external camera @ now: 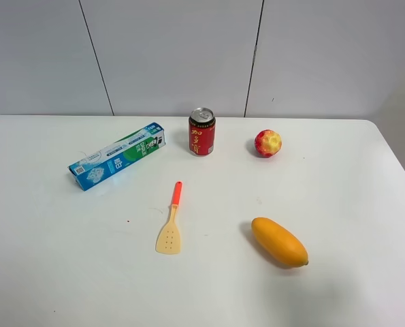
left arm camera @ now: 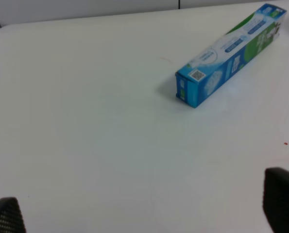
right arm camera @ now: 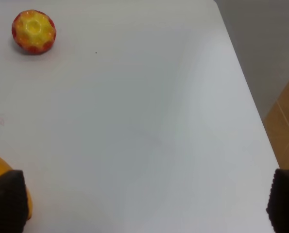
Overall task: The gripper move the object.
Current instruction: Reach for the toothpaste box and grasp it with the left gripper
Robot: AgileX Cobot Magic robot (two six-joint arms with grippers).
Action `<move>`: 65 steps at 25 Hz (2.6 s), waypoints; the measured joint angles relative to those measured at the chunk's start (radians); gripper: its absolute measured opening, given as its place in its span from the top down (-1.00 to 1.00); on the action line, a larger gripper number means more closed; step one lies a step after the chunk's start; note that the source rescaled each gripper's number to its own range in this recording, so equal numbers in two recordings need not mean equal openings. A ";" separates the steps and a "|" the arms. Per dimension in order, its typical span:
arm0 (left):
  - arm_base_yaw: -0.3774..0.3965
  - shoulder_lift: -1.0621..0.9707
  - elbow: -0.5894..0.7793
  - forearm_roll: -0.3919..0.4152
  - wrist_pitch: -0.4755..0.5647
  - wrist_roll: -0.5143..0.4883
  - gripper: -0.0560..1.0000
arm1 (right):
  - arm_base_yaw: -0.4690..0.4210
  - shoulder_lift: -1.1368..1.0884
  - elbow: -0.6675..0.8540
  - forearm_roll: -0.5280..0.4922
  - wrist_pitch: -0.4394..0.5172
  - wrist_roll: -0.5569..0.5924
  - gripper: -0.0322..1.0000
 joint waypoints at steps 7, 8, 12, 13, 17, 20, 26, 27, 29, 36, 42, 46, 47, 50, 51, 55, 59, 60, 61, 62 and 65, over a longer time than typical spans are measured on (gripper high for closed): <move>0.000 0.000 0.000 0.000 0.000 0.000 -1.00 | 0.000 0.000 0.000 0.000 0.000 0.000 -1.00; 0.000 0.000 0.000 0.000 0.000 0.000 -1.00 | 0.000 0.000 0.000 0.000 0.000 0.000 -1.00; 0.000 0.000 0.000 0.000 0.000 0.000 -1.00 | 0.000 0.000 0.000 0.000 0.000 0.000 -1.00; 0.000 0.000 0.000 0.000 0.000 0.000 -1.00 | 0.000 0.000 0.000 0.000 0.000 0.000 -1.00; 0.000 0.024 -0.004 -0.005 -0.003 0.000 -1.00 | 0.000 0.000 0.000 0.000 0.000 0.000 -1.00; 0.000 0.117 -0.046 -0.043 -0.063 0.000 -1.00 | 0.000 0.000 0.000 0.000 0.000 0.000 -1.00; 0.000 0.471 -0.178 -0.182 -0.234 0.023 -1.00 | 0.000 0.000 0.000 0.000 0.000 0.000 -1.00; 0.000 0.546 -0.202 -0.204 -0.250 0.042 -1.00 | 0.000 0.000 0.000 0.000 0.000 0.000 -1.00; 0.000 0.684 -0.253 -0.242 -0.299 0.091 -1.00 | 0.000 0.000 0.000 0.000 0.000 0.000 -1.00; -0.022 1.131 -0.441 -0.267 -0.402 0.257 -1.00 | 0.000 0.000 0.000 0.000 0.000 0.000 -1.00; -0.107 1.371 -0.549 -0.223 -0.482 0.368 -1.00 | 0.000 0.000 0.000 0.000 0.000 0.000 -1.00; -0.141 1.467 -0.583 -0.222 -0.500 0.396 -1.00 | 0.000 0.000 0.000 0.000 0.000 0.000 -1.00; -0.150 1.496 -0.593 -0.222 -0.503 0.399 -1.00 | 0.000 0.000 0.000 0.000 0.000 0.000 -1.00; -0.161 1.601 -0.620 -0.222 -0.506 0.402 -1.00 | 0.000 0.000 0.000 0.000 0.000 0.000 -1.00; -0.162 1.628 -0.628 -0.222 -0.507 0.405 -1.00 | 0.000 0.000 0.000 0.000 0.000 0.000 -1.00; -0.162 1.724 -0.649 -0.214 -0.507 0.442 -1.00 | 0.000 0.000 0.000 0.000 0.000 0.000 -1.00; -0.162 1.796 -0.670 -0.212 -0.510 0.459 -1.00 | 0.000 0.000 0.000 0.000 0.000 0.000 -1.00; -0.162 1.814 -0.674 -0.212 -0.510 0.460 -1.00 | 0.000 0.000 0.000 0.000 0.000 0.000 -1.00; -0.162 1.831 -0.677 -0.212 -0.513 0.466 -1.00 | 0.000 0.000 0.000 0.000 0.000 0.000 -1.00; -0.162 1.845 -0.683 -0.212 -0.513 0.474 -1.00 | 0.000 0.000 0.000 0.000 0.000 0.000 -1.00; -0.162 1.897 -0.703 -0.207 -0.519 0.486 -1.00 | 0.000 0.000 0.000 0.000 0.000 0.000 -1.00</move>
